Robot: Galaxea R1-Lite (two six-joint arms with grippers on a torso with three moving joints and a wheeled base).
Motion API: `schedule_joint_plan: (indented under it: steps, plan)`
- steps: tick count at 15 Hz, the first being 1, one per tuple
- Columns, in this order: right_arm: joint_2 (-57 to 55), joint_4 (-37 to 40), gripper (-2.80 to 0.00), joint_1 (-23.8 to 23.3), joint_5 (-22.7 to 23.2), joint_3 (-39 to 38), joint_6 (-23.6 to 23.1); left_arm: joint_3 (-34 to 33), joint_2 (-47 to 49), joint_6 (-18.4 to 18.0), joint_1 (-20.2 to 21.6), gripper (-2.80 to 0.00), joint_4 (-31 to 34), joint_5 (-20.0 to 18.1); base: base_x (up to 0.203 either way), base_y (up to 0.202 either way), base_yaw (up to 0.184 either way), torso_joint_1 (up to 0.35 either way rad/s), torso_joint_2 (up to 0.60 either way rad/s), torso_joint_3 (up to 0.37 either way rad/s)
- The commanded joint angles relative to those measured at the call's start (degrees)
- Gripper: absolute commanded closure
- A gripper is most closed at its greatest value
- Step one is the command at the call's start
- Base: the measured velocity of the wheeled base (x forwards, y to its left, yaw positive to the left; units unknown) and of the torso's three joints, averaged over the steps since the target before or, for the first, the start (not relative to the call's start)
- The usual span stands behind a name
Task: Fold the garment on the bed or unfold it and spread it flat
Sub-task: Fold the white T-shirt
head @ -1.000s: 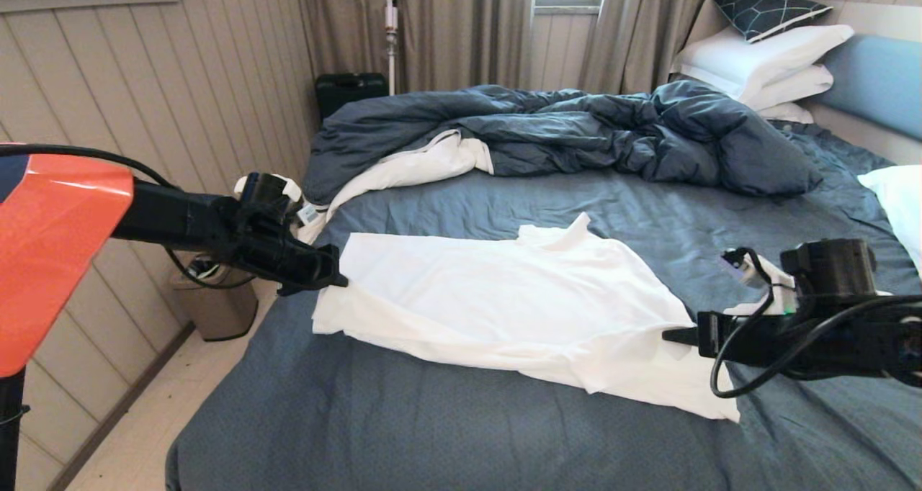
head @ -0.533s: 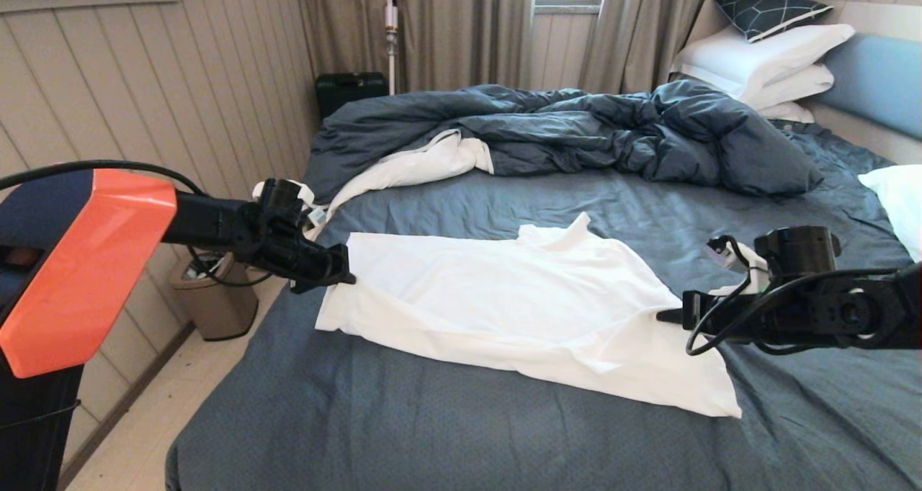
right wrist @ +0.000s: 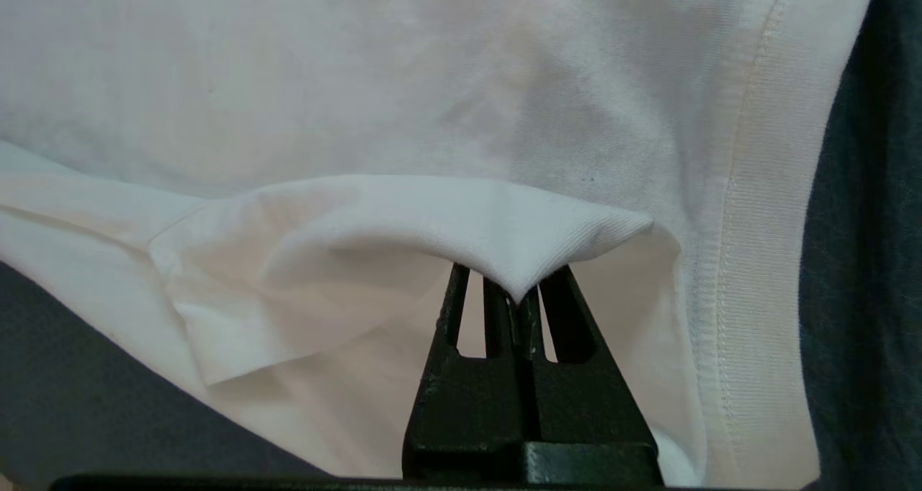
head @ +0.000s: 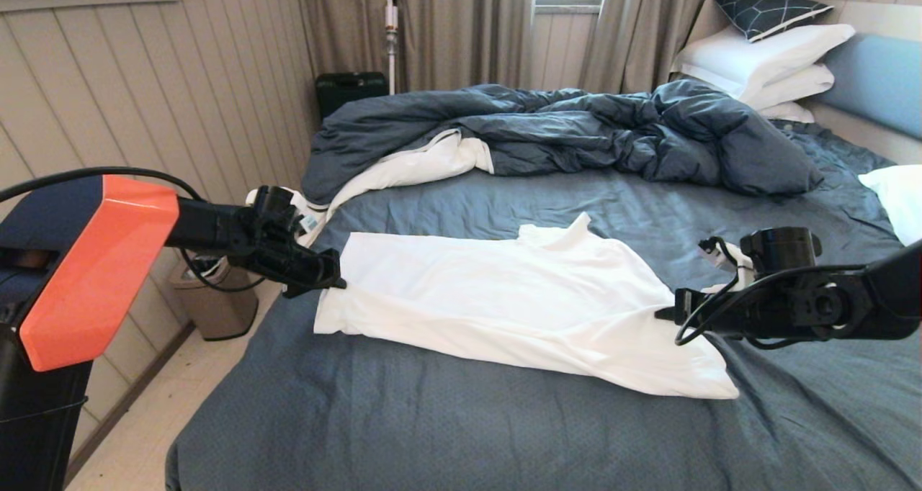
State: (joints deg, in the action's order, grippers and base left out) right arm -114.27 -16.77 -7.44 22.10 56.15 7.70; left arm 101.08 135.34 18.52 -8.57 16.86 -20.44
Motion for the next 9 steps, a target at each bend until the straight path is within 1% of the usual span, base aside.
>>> schedule_joint_plan:
  steps: [1, 6, 7, 9]
  plan:
    - [-0.9, -0.1, 0.00, -0.1, 0.1, 0.0, 0.0, -0.5, 0.2, 0.0, 0.1, 0.00, 0.2, -0.1, 0.000, 0.000, 0.000, 0.000, 0.00, 0.000]
    - [-2.1, 0.1, 0.00, -0.7, 0.0, 0.8, 0.0, -0.7, 0.7, -0.1, -0.2, 0.00, 0.3, -0.2, 0.000, 0.000, 0.000, 0.000, 0.00, 0.000]
    - [-2.4, 0.1, -2.80, -0.6, -0.8, 0.9, 0.0, -0.6, 0.8, 0.1, -0.2, 0.00, 0.3, -0.3, 0.000, 0.000, 0.000, 0.000, 0.00, 0.000]
    - [-2.5, 0.0, -2.80, -0.6, -2.0, 0.9, -0.1, -0.6, 1.2, 0.1, -0.4, 0.00, 0.2, -0.2, 0.000, 0.000, 0.000, 0.000, 0.00, 0.000]
